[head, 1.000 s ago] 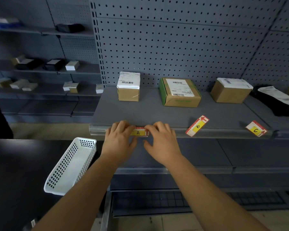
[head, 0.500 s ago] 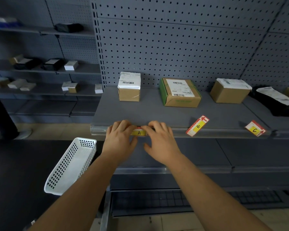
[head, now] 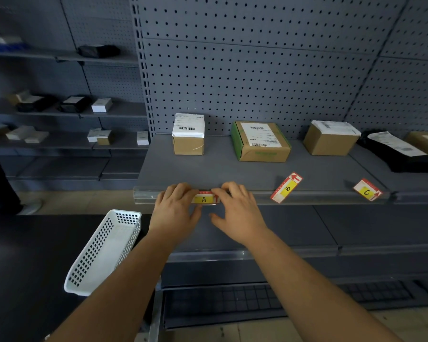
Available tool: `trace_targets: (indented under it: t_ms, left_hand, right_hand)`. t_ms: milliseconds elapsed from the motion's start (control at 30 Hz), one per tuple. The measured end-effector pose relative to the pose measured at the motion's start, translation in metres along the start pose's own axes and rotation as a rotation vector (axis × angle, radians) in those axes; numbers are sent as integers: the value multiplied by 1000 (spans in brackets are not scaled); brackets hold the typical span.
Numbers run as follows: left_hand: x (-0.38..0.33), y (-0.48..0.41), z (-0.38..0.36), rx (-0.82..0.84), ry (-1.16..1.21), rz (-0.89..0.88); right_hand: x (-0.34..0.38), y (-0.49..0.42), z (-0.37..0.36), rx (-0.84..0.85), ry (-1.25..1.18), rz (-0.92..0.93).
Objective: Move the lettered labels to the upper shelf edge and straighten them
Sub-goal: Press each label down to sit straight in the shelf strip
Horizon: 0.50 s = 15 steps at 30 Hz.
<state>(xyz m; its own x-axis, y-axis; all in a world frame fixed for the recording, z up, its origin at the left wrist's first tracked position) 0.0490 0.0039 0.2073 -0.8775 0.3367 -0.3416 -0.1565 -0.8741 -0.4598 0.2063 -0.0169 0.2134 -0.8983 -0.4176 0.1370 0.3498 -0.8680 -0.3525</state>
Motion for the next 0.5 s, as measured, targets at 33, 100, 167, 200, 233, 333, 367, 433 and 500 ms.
trace_targets:
  t_ms: [33,100,167,200,233,333,367,433,500]
  left_hand:
    - [0,1,0,2,-1,2]
    - [0,1,0,12,-3,7]
    - [0,1,1,32,-6,14]
    - [0,2,2,38,0,17]
    - [-1,3,3,44,15,19]
    - [-15,9,4,56,75,8]
    - [-24,11,4,58,91,1]
    - [-42,12,-2,72,120,1]
    - [-63,12,-8,84,139,0]
  right_hand:
    - [0,0,0,1,-1,0]
    - [0,1,-1,24,-2,0]
    - [-2,1,2,36,-40,6]
    - [-4,2,6,26,-97,-5]
    - [-9,6,12,2,-179,-30]
    - [-38,29,33,-87,-327,-97]
    - [-50,38,40,-115,-320,-100]
    - [-74,54,53,-154,-312,-116]
    - [-94,64,65,-164,-296,-129]
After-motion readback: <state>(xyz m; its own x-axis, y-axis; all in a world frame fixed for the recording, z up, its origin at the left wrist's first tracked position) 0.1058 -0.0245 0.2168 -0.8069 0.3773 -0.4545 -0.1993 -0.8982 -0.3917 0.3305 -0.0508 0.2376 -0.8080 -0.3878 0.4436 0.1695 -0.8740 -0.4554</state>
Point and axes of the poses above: each hand's wrist, its own y-axis away from the middle knuckle, its own z-axis out of the back of the hand, x = y × z, the point moved 5 cm from there along -y, towards the middle knuckle, and after that the axes turned 10 degrees about z, right-handed, at the moved point
